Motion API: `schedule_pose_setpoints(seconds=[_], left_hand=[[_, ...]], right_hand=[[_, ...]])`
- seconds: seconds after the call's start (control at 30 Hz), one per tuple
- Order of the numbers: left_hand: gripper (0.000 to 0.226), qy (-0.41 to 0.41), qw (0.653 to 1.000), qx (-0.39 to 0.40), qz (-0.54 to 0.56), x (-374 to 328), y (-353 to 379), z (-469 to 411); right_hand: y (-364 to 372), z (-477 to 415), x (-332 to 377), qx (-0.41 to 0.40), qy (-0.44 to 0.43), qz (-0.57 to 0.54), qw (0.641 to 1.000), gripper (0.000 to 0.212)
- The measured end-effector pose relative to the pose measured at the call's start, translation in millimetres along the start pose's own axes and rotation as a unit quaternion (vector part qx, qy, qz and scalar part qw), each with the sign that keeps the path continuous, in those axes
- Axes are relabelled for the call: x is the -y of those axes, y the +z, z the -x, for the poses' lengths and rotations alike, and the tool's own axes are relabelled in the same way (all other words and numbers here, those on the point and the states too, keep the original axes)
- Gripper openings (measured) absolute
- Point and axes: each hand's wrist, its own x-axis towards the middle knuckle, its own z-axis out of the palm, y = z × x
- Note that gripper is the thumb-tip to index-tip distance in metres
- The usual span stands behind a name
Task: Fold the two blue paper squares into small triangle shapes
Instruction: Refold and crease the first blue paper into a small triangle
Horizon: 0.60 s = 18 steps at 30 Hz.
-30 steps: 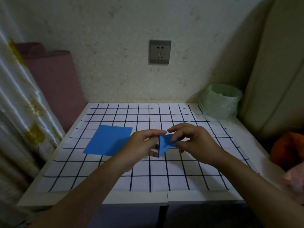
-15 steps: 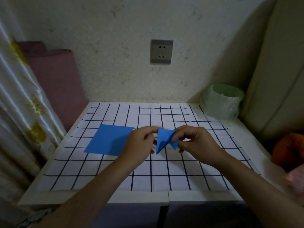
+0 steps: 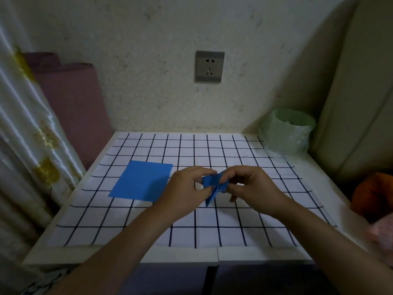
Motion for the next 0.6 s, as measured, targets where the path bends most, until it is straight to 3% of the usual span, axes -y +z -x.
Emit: schedule_pose_setpoints(seconds=[0.2, 0.6], left_hand=[[0.046, -0.002, 0.999, 0.05, -0.004, -2.9, -4.3, -0.7], [0.052, -0.026, 0.998, 0.045, -0.019, -4.1, 0.9, 2.9]], right_hand=[[-0.9, 0.3, 1.6, 0.0, 0.033, -0.07, 0.997, 0.016], [2.3, 0.4, 4.2, 0.018, 0.058, -0.1, 0.993, 0.016]])
